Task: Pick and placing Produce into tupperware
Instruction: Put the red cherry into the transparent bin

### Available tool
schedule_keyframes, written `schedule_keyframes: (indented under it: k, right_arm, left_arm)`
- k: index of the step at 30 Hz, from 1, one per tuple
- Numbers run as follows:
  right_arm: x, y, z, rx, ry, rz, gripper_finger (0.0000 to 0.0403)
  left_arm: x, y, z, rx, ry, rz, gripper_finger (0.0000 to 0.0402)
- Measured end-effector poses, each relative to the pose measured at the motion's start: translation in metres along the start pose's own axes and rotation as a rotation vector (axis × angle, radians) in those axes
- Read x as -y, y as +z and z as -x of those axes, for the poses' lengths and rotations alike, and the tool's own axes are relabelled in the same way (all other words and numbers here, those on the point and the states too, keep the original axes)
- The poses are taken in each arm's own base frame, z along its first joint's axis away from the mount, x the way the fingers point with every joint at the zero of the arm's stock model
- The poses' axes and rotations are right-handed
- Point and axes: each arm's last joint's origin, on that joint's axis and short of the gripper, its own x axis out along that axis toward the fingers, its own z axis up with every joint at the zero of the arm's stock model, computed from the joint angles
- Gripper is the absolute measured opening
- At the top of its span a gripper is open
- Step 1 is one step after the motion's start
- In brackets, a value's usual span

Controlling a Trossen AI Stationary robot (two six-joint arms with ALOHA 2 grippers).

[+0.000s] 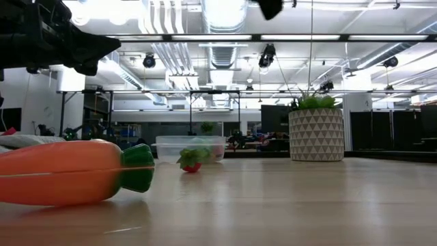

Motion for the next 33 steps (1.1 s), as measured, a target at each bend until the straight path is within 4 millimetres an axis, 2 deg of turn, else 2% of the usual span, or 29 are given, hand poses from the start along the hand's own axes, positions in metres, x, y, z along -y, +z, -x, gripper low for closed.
schedule_keyframes:
  k: [6,10,17,20,25,33]
  right_arm:
    - [-0.019,-0.049,0.024,0.175,-0.019,-0.032,0.0072]
    - [-0.03,-0.091,0.03,0.251,-0.026,-0.041,0.0068]
    - [-0.043,-0.144,0.039,0.382,-0.04,-0.023,0.0068]
    - [-0.047,-0.155,0.046,0.408,-0.038,-0.046,0.0065]
    - [-0.051,-0.155,0.066,0.466,-0.049,-0.028,0.0063]
    - [-0.058,-0.171,0.087,0.483,-0.082,-0.05,0.0063]
  left_arm:
    - [0.0,0.0,0.0,-0.001,-0.002,0.0,0.0]
    - [0.0,0.0,0.0,-0.001,-0.001,0.0,0.0]
    - [0.0,0.0,0.0,-0.001,-0.001,-0.001,0.0]
    - [0.0,0.0,0.0,-0.001,-0.001,-0.001,0.0]
    - [0.0,0.0,0.0,-0.002,-0.001,-0.001,0.0]
    - [0.0,-0.001,0.0,-0.01,-0.002,-0.002,0.0]
